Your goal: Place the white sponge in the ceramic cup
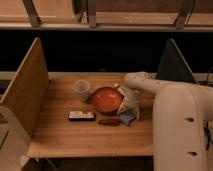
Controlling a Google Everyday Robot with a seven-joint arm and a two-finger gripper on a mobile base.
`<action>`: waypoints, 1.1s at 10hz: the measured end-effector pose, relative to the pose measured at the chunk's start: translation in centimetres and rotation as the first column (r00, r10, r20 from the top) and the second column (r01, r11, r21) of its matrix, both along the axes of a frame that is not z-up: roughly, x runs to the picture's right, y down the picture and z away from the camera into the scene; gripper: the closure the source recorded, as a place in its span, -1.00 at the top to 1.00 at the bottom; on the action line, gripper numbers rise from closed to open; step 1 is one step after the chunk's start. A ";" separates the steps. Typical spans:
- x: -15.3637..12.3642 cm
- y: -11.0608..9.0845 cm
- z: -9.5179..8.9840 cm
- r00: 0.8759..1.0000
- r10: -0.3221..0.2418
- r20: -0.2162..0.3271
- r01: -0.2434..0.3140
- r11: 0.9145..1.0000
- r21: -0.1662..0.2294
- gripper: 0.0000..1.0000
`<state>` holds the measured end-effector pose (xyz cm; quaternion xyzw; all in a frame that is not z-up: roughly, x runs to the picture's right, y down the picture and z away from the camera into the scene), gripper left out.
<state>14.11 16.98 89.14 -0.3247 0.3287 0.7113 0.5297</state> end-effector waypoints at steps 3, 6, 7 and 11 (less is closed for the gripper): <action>0.4 -0.1 0.4 1.000 0.005 -0.001 -0.005 1.000 0.009 -0.12; 2.0 -2.1 -0.6 1.000 0.022 -0.013 -0.021 0.996 0.087 -0.73; 2.6 -2.6 -1.3 0.999 0.029 -0.017 -0.027 0.994 0.109 -0.88; 3.8 -5.0 -5.6 0.999 0.054 0.002 -0.053 0.972 0.229 -1.00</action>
